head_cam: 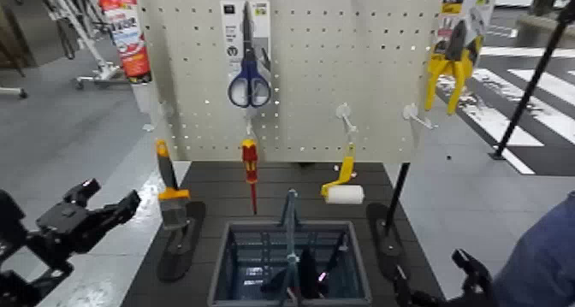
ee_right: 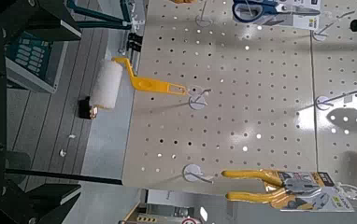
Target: Put the yellow paint brush into the crate.
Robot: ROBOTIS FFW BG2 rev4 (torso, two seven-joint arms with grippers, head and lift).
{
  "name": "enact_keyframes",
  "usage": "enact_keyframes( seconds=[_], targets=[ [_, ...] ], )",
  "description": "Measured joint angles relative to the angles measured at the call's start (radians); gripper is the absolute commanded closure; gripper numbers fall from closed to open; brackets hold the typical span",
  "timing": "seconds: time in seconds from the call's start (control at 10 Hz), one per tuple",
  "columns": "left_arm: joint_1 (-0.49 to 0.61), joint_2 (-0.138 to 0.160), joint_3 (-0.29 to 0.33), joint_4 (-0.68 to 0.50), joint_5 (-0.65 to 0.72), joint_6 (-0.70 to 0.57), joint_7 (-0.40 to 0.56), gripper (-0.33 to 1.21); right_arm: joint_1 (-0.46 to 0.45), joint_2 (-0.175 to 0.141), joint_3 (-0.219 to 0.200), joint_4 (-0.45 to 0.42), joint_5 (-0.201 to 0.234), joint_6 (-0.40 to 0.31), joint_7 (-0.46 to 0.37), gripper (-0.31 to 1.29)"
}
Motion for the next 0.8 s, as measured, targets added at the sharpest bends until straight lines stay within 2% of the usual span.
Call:
enact_keyframes(
  seconds=[0.2, 0.5, 0.8],
  targets=[
    [-0.048, 0.021, -0.003, 0.046, 0.007, 0.002, -0.044, 0.15, -0.008, 0.002, 0.005, 0.004, 0.0, 0.004, 0.003, 0.15],
    [-0.126, 0.056, -0.054, 0.131, 0.02, 0.001, -0.109, 0.15, -0.017, 0.002, 0.01, 0.009, -0.003, 0.01, 0.009, 0.15],
    [-0.197, 0.066, -0.096, 0.211, 0.009, 0.004, -0.17, 0.15, -0.026, 0.003, 0.016, 0.015, -0.006, 0.013, 0.016, 0.15]
  ],
)
